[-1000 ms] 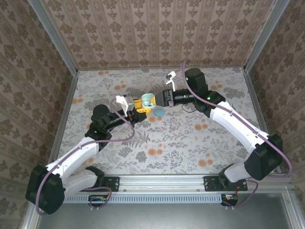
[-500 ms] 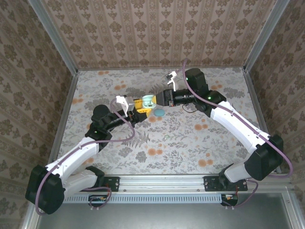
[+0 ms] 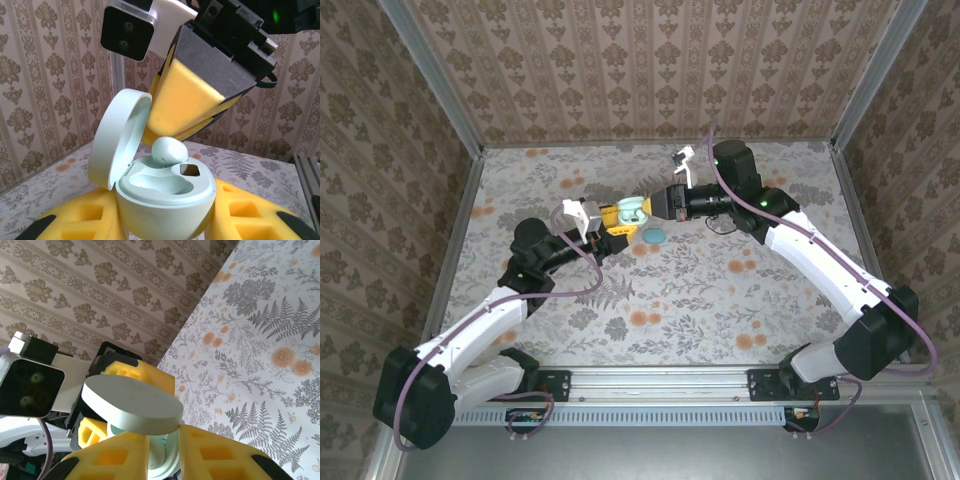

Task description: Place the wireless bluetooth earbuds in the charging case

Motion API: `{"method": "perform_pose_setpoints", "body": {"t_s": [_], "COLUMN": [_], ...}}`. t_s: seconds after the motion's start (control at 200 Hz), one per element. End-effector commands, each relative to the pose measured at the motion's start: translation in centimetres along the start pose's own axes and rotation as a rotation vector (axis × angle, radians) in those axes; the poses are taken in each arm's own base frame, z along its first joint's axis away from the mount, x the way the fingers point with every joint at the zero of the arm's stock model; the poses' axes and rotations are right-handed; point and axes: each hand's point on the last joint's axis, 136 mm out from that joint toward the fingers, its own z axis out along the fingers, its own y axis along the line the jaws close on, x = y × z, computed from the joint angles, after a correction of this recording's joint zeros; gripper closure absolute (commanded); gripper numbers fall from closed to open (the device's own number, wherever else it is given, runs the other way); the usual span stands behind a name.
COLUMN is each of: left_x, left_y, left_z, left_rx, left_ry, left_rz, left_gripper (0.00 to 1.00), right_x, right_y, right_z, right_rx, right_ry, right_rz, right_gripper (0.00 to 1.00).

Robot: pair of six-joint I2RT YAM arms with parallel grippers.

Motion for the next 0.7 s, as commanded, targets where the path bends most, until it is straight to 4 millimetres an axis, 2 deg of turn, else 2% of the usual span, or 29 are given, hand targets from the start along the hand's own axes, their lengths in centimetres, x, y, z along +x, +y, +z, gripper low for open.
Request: {"method": "perform_pose_setpoints", "body": {"t_s": [0.0, 0.245, 0.3, 0.315, 0.38, 0.55, 0.64, 0.695], "left_x": [-2.5, -2.5, -2.5, -2.3, -2.0, -1.4, -1.1, -1.0], "left_y": [-0.6, -0.5, 0.0, 0.0, 1.1, 1.9, 2.1, 2.1], "left_z": [0.1, 0.0, -0.1, -0.2, -0.5, -1.3, -1.6, -1.7], "left_rx": [0.025, 0.013, -0.021, -0.023, -0.093, -0.137, -0.151, -0.153], "left_ry": [-0.052, -0.052, -0.049, -0.044, -0.029, -0.028, -0.029, -0.03], "left_rz": [0.062, 0.065, 0.061, 0.059, 0.054, 0.036, 0.029, 0.027], "left_gripper": [0.73, 0.73, 0.73, 0.74, 0.74, 0.74, 0.74, 0.74], "right_x": [-0.2, -0.2, -0.1, -0.2, -0.1, 1.2, 2.2, 2.6], "right_y": [2.5, 2.3, 1.7, 2.5, 2.3, -1.3, -3.8, -4.3], "right_z": [-0.8, -1.0, -1.0, -1.8, -2.8, -4.2, -4.3, -4.0], "right_rx": [-0.066, -0.046, -0.034, -0.041, -0.026, 0.065, 0.133, 0.131], "right_ry": [0.01, 0.007, 0.003, -0.016, -0.04, -0.054, -0.042, -0.027], "right_rz": [-0.069, -0.067, -0.058, -0.075, -0.069, 0.022, 0.083, 0.103], "right_gripper": [0.74, 0.73, 0.7, 0.7, 0.68, 0.65, 0.65, 0.65]}}
